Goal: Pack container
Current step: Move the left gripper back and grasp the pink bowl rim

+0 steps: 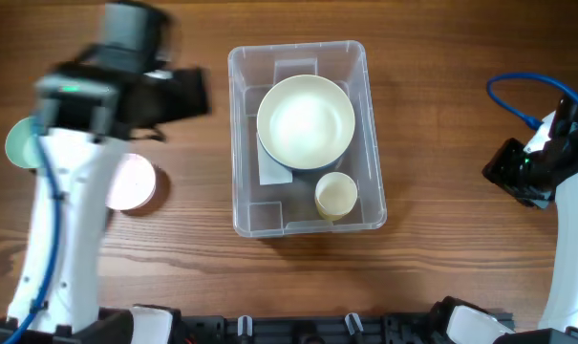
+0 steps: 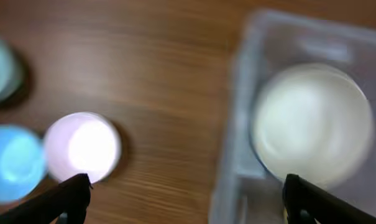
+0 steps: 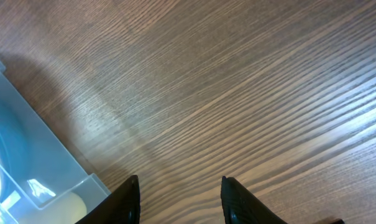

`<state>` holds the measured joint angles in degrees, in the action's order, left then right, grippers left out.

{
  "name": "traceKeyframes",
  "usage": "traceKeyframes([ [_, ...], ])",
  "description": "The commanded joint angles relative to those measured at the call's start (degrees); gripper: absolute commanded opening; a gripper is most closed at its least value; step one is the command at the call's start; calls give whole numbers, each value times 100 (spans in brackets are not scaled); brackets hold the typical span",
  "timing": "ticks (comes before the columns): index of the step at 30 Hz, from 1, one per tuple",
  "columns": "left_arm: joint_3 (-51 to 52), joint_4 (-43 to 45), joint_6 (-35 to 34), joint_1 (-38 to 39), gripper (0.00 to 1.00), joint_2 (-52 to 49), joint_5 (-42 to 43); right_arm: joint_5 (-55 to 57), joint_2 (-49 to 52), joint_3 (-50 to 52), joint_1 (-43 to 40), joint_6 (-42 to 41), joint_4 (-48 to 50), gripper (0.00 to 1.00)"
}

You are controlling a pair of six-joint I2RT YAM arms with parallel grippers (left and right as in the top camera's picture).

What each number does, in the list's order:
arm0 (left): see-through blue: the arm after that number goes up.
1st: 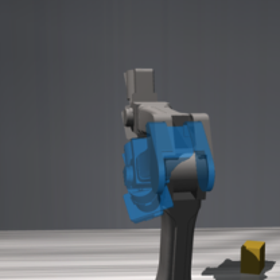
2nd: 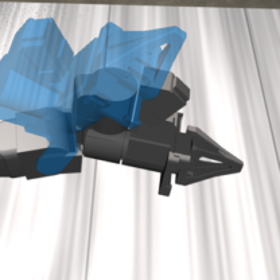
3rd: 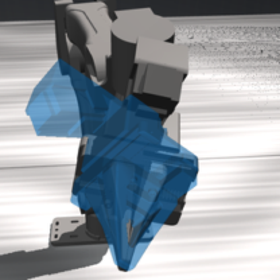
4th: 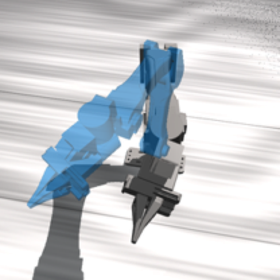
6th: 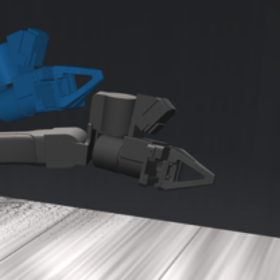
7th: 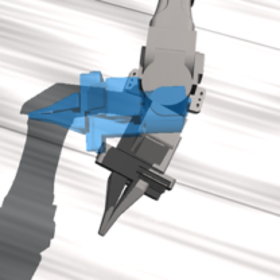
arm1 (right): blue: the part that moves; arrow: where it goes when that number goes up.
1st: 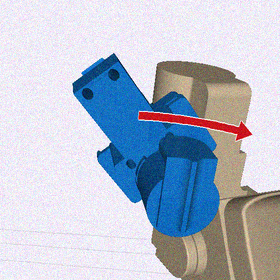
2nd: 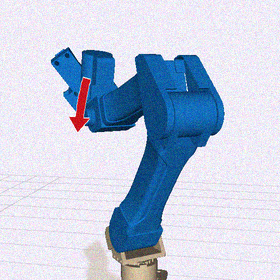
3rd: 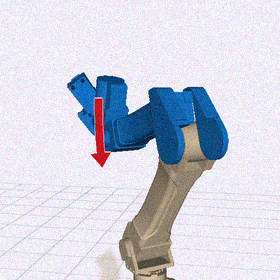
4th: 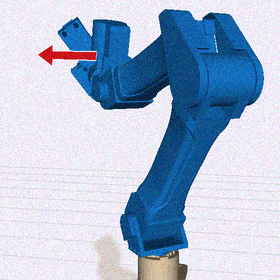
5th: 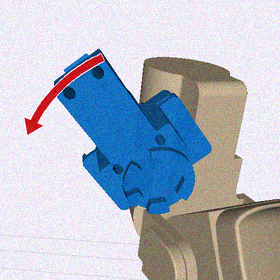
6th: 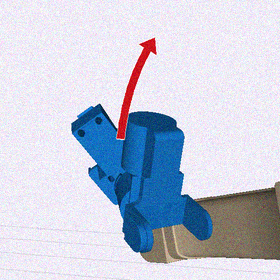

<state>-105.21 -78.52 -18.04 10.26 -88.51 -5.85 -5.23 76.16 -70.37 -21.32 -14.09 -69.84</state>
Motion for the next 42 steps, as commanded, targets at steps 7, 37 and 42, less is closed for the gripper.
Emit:
traceKeyframes([
  [7,1735,909,-238,-2186,100,-1285,501,-127,-39,-76,48,197,-9,43],
  [37,1217,1163,-216,-975,4,-1829,562,-122,-37,-76,48,212,-4,43],
  [42,544,455,-168,-87,4,-492,557,-122,-37,-76,48,210,13,43],
])
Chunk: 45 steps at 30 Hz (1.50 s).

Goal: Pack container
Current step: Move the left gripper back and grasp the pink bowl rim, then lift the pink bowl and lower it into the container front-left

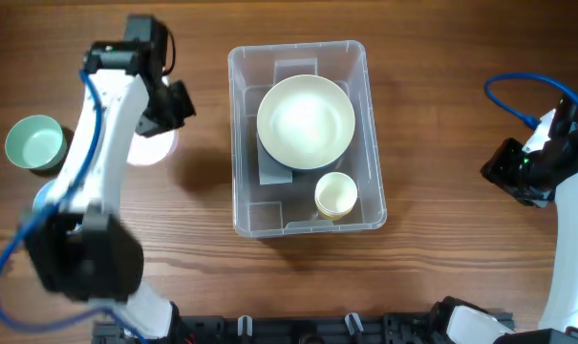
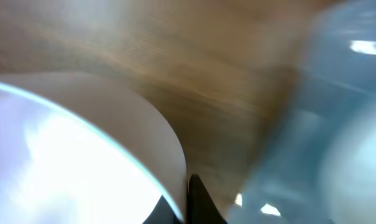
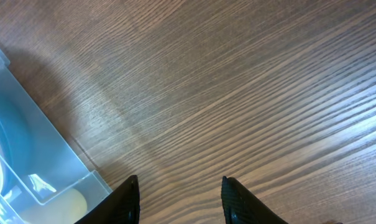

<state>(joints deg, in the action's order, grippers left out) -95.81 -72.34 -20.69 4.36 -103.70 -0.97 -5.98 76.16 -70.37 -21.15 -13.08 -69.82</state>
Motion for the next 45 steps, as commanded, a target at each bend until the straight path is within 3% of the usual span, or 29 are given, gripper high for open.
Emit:
traceKeyframes([
  [1,-402,-166,96,664,4,1266,72,-48,-37,-76,31,109,11,43],
  [6,-400,-219,92,2162,4,2151,107,-50,-37,-76,31,109,7,43],
  [11,-256,-323,61,3539,4,1766,420,-52,-37,-76,31,107,-4,43],
  [14,-146,-378,-442,3965,4,1305,415,-52,-37,-76,31,105,-11,43],
  [21,144,-245,-2337,4111,4,212,-96,-55,-37,-76,31,105,-13,43],
  [26,179,13,-3121,4107,4,-367,-367,-55,-37,-76,31,105,-13,43],
  [33,448,293,-3248,3945,5,-669,-380,-57,-37,-76,31,107,-28,43],
  [35,450,284,-3206,3921,37,-669,-380,-57,-37,-76,31,105,-28,43],
  [39,345,240,-2809,3823,53,-599,-339,-55,-37,-76,31,107,-37,43],
  [45,-409,-275,-2424,3082,61,369,-584,-52,-37,-76,31,107,-39,43],
])
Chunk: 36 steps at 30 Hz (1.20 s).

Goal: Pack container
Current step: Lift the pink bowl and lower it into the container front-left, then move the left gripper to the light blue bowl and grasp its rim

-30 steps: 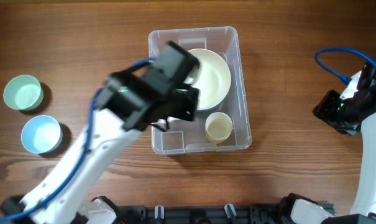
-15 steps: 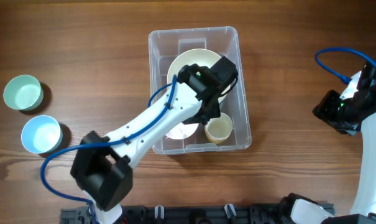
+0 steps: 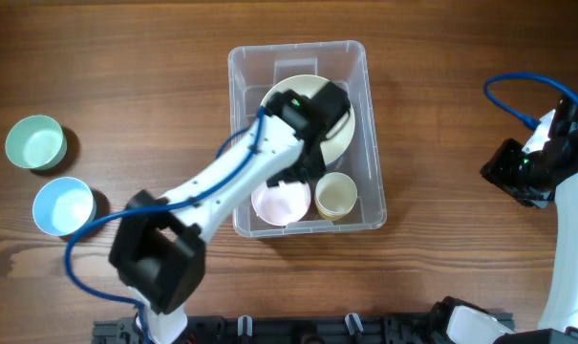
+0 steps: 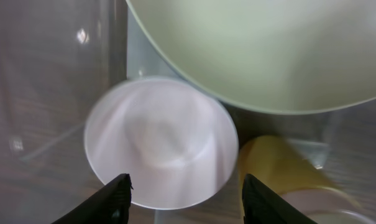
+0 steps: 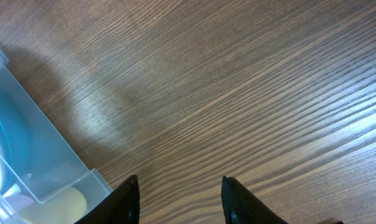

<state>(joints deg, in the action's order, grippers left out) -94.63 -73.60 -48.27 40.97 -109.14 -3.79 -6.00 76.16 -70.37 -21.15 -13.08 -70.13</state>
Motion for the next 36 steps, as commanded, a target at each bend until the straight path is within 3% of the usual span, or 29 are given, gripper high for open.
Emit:
traceKeyframes([
  [1,-540,-168,334,-824,64,1172,-415,-52,-37,-76,31,107,-7,43],
  [3,-540,-262,348,-1523,74,1735,-616,-52,-37,-76,31,107,-2,43],
  [7,-514,-538,922,-3451,83,2450,-640,-52,-37,-76,31,107,0,43],
  [10,-254,-610,1152,-4804,87,2437,-636,-52,-37,-76,31,107,-2,43],
  [14,533,-212,1167,-6024,91,2173,-566,-55,-37,-76,31,107,-2,43],
  [20,1580,997,1211,-7038,91,1032,-476,-52,-37,-76,31,107,-2,43],
  [28,1582,1475,1467,-7034,89,-365,-269,-50,-37,-76,31,107,-2,43],
  [30,1582,1497,1467,-7034,83,-487,-269,-50,-37,-76,31,109,-2,43],
  [33,1582,1519,1467,-7034,39,-487,-269,-50,-37,-76,31,109,0,43],
  [34,1582,1517,1467,-7034,19,-487,-269,-50,-37,-76,31,109,2,43],
  [36,1582,1517,1467,-7034,10,-487,-269,-50,-37,-76,31,107,2,43],
])
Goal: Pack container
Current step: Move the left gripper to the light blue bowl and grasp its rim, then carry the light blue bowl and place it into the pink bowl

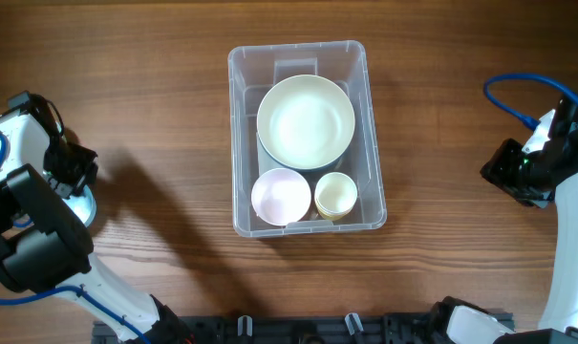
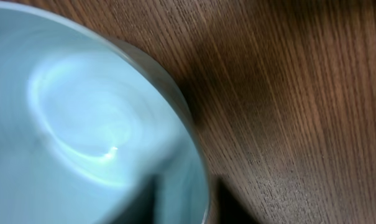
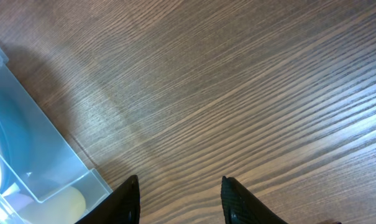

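Note:
The clear plastic container [image 1: 298, 48] stands mid-table holding a large cream bowl [image 1: 306, 121], a pale pink bowl [image 1: 281, 196] and a yellow cup [image 1: 335, 194]. At the far left, my left gripper [image 1: 75, 182] is down on a light blue bowl [image 1: 81, 207]. In the left wrist view the blue bowl [image 2: 82, 124] fills the frame. My left gripper [image 2: 188, 199] straddles its rim closely, one blurred finger inside and one outside. My right gripper [image 3: 178, 199] hangs open over bare wood at the right, holding nothing.
The left arm's white links cover the table's far-left part. A blue cable [image 1: 513, 96] loops at the right arm. The container's corner [image 3: 26, 155] and the yellow cup [image 3: 69, 205] show at the left of the right wrist view.
My left gripper has moved from inside the container, open above the pink bowl, to the far left. It now grips the rim of the blue bowl. The right arm has not moved.
First my left gripper was open above the table left of the container, with the pink bowl on the wood. Then it held the pink bowl's rim there. Later the pink bowl lay in the container, released. Now the gripper is on the blue bowl.

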`<state>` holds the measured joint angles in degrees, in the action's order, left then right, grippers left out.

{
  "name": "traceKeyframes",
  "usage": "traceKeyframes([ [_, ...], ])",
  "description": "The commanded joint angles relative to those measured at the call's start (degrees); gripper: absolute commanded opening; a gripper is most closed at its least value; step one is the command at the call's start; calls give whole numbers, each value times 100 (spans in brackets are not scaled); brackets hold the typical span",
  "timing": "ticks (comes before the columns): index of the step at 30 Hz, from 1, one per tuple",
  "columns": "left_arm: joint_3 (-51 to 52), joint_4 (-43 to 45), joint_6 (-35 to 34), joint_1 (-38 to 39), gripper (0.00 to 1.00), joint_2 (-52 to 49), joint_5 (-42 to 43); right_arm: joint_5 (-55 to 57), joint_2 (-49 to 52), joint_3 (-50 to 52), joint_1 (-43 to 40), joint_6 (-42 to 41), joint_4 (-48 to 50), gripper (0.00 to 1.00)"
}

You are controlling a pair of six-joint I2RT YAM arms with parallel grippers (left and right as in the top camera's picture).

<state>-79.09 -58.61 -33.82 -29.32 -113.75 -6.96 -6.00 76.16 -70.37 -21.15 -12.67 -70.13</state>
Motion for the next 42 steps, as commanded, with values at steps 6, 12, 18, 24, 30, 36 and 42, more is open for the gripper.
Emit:
traceKeyframes([
  [6,20,-98,68,24,4,-11,144,-50,-37,-76,31,68,9,43],
  [12,-136,-374,254,839,4,960,1467,-48,-37,-76,31,68,9,43],
  [18,-750,-529,361,2632,4,2264,1285,-48,-37,-76,31,68,20,43],
  [24,-1886,-1123,-76,5329,4,2588,686,-50,-37,-76,31,68,13,43],
  [30,-1884,-1196,-715,6854,4,2173,518,-50,-37,-76,31,66,13,43],
  [36,-1875,-1727,-870,7399,4,1325,719,-50,-37,-76,31,66,0,43],
  [42,-1873,-1818,-863,7622,12,898,925,-50,-37,-76,31,66,0,43],
])
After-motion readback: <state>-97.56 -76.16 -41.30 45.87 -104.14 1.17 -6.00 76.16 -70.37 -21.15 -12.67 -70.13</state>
